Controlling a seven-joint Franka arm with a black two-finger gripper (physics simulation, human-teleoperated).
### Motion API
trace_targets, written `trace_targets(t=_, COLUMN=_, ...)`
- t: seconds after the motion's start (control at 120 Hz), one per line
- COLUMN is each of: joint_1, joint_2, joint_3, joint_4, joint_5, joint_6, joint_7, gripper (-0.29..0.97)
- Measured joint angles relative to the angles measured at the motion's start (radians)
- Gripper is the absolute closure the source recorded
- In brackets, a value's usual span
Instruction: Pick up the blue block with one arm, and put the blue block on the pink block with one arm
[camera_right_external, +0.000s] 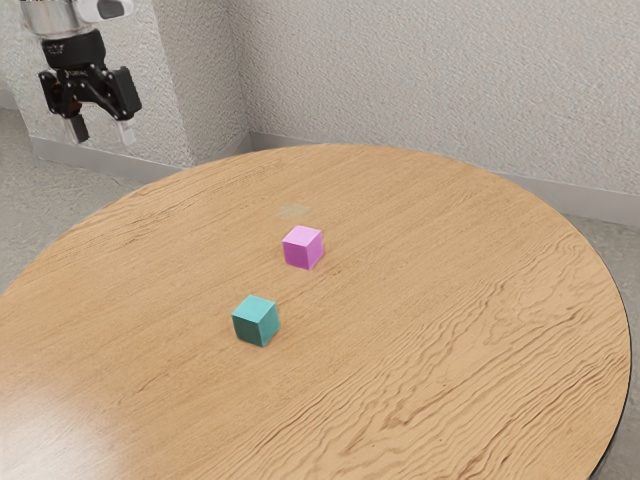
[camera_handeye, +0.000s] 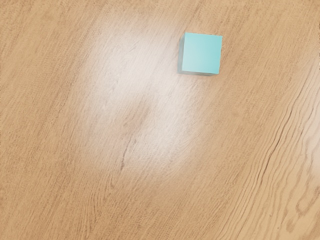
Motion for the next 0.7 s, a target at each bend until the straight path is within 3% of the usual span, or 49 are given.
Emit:
trace_targets(t=0.083, joint_1=-0.023, joint_2=0.002, joint_3=0.0, joint_4=-0.055, joint_5=0.006, joint_6=0.082, joint_7=0.004, gripper=0.02)
trace_targets(t=0.2, joint_1=-0.025, joint_2=-0.067, joint_3=-0.027, joint_4=-0.352, joint_5=0.014, joint_6=0.285, joint_7=0.005, gripper=0.02)
trace_targets(t=0.317, joint_1=-0.027, joint_2=-0.103, joint_3=-0.05, joint_4=-0.673, joint_5=0.013, joint_6=0.582, joint_7=0.004, gripper=0.02)
trace_targets(t=0.483, joint_1=-0.065, joint_2=-0.025, joint_3=-0.057, joint_4=-0.756, joint_5=0.011, joint_6=0.868, joint_7=0.002, gripper=0.02)
trace_targets(t=0.583, joint_1=-0.071, joint_2=-0.059, joint_3=-0.091, joint_4=-0.841, joint_5=0.01, joint_6=0.963, joint_7=-0.012, gripper=0.03)
trace_targets(t=0.7, joint_1=-0.078, joint_2=-0.007, joint_3=-0.098, joint_4=-0.863, joint_5=-0.004, joint_6=1.04, joint_7=-0.03, gripper=0.03)
